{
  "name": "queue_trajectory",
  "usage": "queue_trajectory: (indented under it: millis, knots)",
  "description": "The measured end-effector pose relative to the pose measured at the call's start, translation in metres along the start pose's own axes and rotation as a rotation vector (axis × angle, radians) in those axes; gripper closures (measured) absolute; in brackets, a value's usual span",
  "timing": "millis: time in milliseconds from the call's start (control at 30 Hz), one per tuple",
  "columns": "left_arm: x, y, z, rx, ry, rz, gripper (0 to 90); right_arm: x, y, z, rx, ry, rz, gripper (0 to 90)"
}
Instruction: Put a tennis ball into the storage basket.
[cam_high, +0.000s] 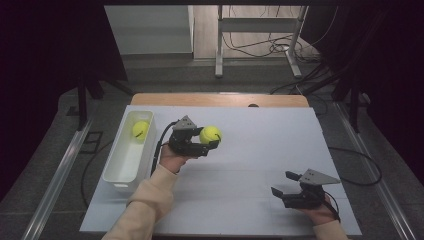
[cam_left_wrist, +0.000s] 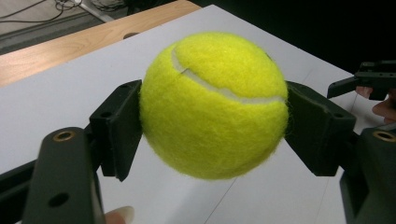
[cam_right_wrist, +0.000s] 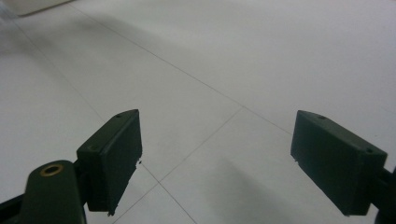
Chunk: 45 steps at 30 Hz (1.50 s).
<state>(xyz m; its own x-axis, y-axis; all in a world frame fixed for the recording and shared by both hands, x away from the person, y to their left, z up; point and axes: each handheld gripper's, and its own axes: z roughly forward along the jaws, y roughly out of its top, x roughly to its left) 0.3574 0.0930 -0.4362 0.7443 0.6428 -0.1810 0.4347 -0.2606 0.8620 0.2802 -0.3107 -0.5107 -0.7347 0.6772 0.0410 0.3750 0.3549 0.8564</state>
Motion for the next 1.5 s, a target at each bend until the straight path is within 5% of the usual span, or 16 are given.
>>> queue_trajectory:
  millis: [1500]
  knots:
    - [0.011,0.002,-0.025,-0.047,0.027,-0.026,26.2,0.000,0.000,0.000,-0.004,-0.001,-0.005,16.7]
